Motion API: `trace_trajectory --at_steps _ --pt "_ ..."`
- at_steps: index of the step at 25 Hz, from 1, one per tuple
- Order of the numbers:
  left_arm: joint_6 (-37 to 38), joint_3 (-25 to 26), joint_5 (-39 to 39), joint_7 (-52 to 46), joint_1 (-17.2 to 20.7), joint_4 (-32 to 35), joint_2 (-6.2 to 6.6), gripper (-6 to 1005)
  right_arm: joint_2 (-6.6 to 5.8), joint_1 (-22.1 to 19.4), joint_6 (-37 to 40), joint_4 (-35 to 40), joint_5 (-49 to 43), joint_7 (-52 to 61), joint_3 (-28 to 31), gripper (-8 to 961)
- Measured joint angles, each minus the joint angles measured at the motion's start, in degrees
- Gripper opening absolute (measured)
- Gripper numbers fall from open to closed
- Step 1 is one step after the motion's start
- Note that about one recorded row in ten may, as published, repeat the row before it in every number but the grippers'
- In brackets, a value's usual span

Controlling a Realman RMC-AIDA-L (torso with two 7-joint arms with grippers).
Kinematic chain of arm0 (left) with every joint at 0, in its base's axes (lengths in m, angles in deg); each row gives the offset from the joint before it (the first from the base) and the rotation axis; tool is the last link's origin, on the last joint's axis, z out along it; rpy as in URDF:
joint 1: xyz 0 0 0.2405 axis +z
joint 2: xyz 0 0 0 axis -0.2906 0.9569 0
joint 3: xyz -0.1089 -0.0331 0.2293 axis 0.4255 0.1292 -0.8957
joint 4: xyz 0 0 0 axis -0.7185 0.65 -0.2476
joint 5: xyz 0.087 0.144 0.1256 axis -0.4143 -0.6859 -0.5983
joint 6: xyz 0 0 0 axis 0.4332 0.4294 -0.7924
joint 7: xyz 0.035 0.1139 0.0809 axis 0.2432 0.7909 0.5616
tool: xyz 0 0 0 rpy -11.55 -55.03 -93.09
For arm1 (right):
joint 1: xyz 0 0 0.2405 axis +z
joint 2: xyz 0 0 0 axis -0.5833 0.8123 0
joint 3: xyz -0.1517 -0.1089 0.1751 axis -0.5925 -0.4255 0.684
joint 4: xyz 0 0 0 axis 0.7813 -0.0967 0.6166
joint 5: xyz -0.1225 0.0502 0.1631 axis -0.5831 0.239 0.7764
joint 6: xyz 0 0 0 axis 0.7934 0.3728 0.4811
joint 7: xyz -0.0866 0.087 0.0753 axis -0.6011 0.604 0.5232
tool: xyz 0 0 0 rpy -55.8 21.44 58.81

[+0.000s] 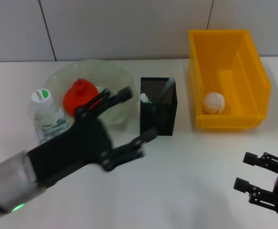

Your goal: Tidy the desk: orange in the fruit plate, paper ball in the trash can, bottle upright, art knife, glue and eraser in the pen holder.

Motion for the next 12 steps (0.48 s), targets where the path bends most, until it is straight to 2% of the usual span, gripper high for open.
trace_trajectory --at_steps 1,2,3,7,12 --pt "1.4 1.0 -0.6 0.1 0.2 -1.1 0.0 844 -0.03 -0.1 0.2 -0.2 -0.1 0.0 0.3 747" --pt "5.7 4.3 -1.8 1.0 0.6 -5.6 -0.02 844 -0.05 -0.3 0.4 -0.4 -0.1 0.0 0.5 747" --pt "5.7 4.3 -1.8 1.0 0.6 -5.6 -0.02 844 -0.1 -1.0 0.9 -1.1 -0.1 0.0 0.7 747" --pt "12.1 9.0 -4.1 5.7 -1.1 -16.7 0.03 844 -0.12 -1.8 2.1 -1.8 0.0 -0.2 2.2 747" --pt "12.3 9.2 -8.2 6.4 -1.5 -18.3 0.27 844 -0.14 -2.2 4.5 -1.8 0.0 -0.4 4.9 747"
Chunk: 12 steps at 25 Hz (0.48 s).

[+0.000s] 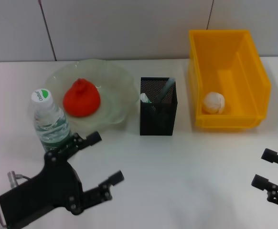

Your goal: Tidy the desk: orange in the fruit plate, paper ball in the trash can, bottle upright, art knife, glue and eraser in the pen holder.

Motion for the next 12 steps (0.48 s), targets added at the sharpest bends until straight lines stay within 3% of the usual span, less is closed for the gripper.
trace_trajectory --at_steps 12 --pt "-3.8 0.1 -0.8 -0.5 -2.6 -3.5 -0.34 844 0.12 -0.5 -0.4 0.1 -0.5 0.3 0.5 748"
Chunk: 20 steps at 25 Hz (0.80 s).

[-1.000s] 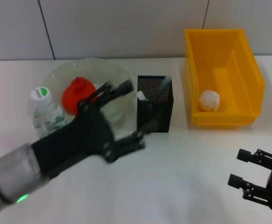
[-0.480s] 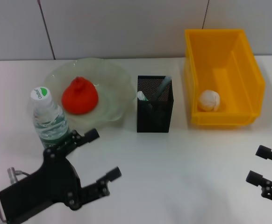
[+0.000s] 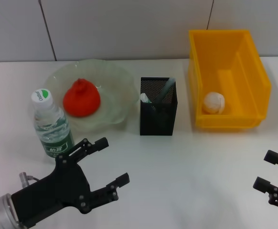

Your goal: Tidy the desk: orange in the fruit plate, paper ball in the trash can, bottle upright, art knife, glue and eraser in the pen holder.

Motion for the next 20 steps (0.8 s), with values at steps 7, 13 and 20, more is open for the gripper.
trace_trajectory --at_steps 7,13,20 --pt "-1.9 0.2 -2.8 -1.4 -2.2 -1.5 0.32 844 0.13 -0.1 0.5 0.2 -0.1 -0.3 -0.1 773" --pt "-2.7 0.3 -7.6 -7.3 -4.4 -1.1 1.81 844 -0.15 1.1 1.1 -0.3 -3.0 -0.5 -0.3 773" --pt "-4.8 0.4 -12.2 -12.8 -6.7 -1.4 2.56 844 0.14 4.6 1.5 0.0 -9.9 -0.5 -0.3 773"
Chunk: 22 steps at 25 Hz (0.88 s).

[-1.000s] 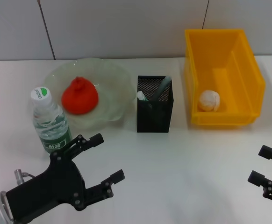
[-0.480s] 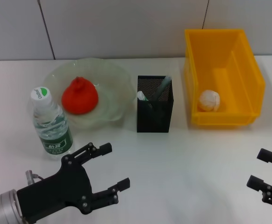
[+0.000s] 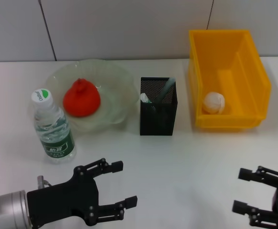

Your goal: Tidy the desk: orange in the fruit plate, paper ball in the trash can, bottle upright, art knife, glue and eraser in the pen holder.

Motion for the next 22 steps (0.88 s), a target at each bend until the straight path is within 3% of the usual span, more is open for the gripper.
trace_trajectory --at_steps 22 --pt "-1.0 1.3 -4.0 -3.8 -0.3 0.5 -0.37 844 0.45 1.4 0.5 1.5 -1.0 0.2 0.4 773"
